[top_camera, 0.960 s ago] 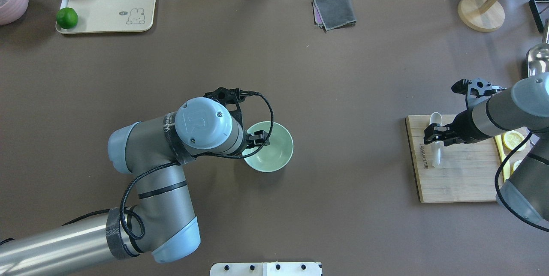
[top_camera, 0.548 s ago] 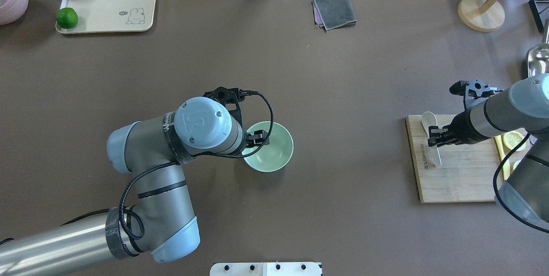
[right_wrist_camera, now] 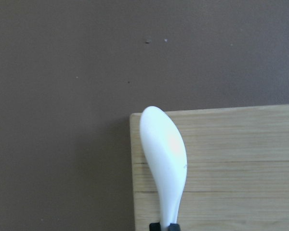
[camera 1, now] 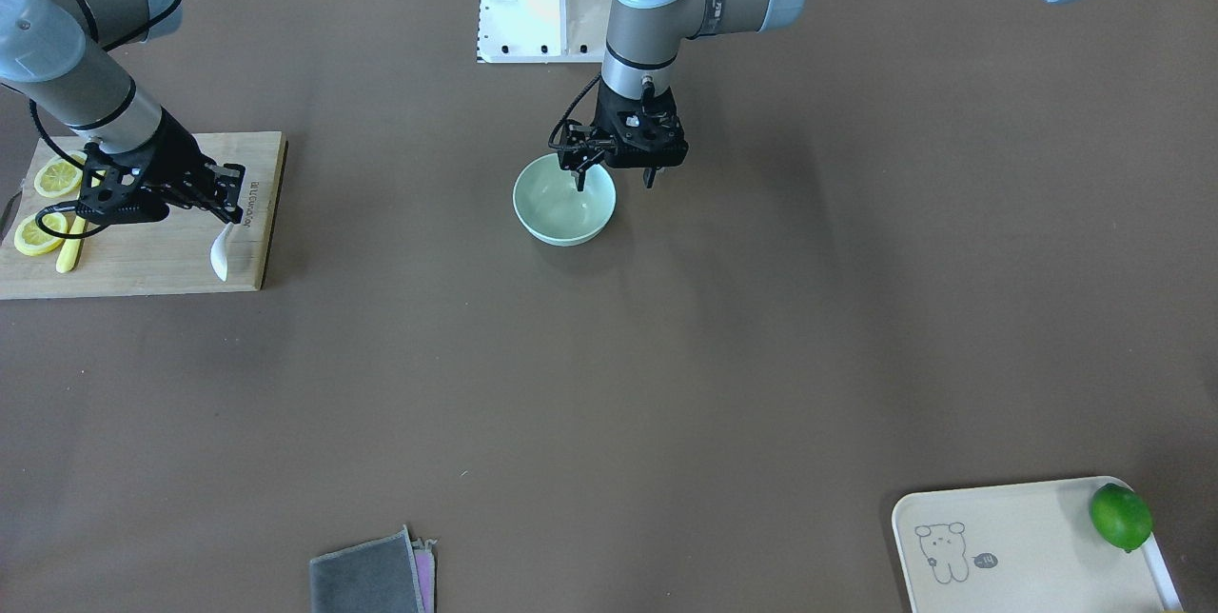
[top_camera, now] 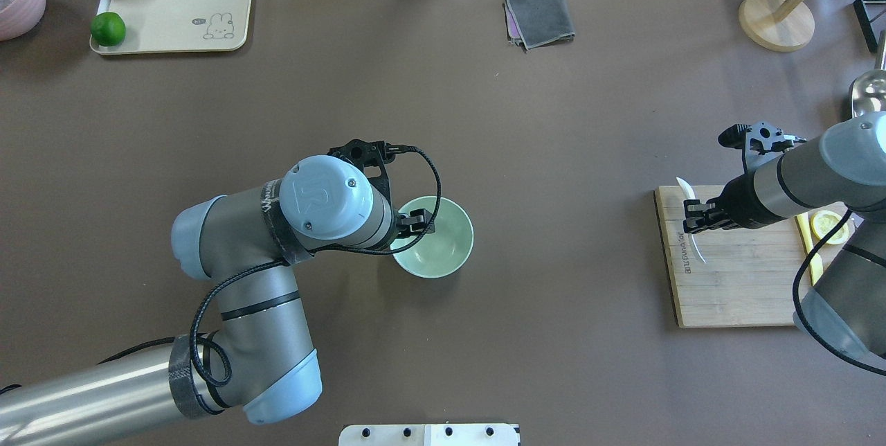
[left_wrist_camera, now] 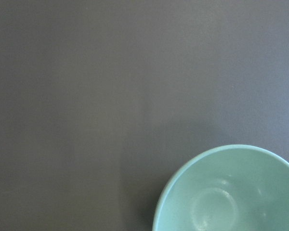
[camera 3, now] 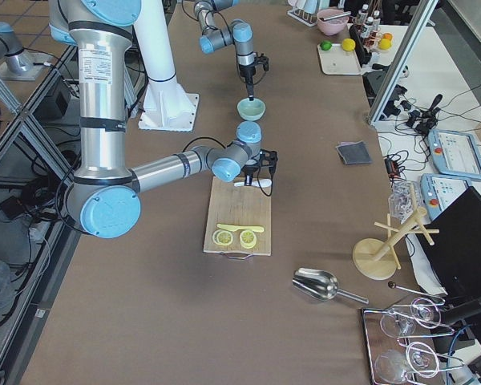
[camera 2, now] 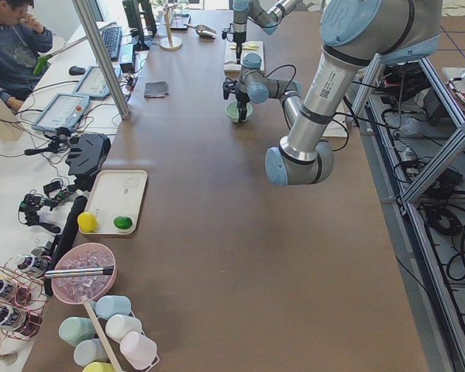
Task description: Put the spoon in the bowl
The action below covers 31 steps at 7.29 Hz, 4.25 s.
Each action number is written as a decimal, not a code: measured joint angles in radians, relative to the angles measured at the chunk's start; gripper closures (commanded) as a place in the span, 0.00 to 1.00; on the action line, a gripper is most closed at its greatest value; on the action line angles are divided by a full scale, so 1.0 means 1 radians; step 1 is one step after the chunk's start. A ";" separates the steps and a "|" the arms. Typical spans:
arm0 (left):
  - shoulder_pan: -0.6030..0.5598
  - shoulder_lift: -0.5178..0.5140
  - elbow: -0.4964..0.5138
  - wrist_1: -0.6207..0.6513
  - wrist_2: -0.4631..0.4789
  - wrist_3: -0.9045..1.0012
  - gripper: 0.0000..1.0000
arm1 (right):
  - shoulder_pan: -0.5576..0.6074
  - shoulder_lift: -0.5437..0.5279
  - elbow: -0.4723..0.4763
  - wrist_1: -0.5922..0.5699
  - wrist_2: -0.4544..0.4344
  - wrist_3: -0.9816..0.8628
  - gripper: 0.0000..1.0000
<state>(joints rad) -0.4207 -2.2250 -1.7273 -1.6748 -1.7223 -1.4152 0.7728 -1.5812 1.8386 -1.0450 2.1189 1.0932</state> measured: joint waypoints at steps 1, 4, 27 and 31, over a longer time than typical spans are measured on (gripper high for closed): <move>-0.004 0.003 -0.018 0.001 0.000 0.001 0.04 | 0.005 0.015 0.027 -0.017 0.007 0.018 1.00; -0.046 0.114 -0.133 0.000 -0.006 0.071 0.03 | -0.023 0.161 0.089 -0.105 0.003 0.153 1.00; -0.879 0.769 -0.085 -0.122 -0.641 1.268 0.03 | 0.502 0.086 -0.276 -0.240 0.242 -0.855 0.00; -1.025 0.816 -0.065 -0.107 -0.694 1.279 0.03 | 0.705 0.037 -0.426 -0.229 0.281 -1.104 0.00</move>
<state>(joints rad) -1.4462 -1.4090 -1.7925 -1.7822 -2.4164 -0.1359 1.4777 -1.5441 1.4129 -1.2740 2.4002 -0.0109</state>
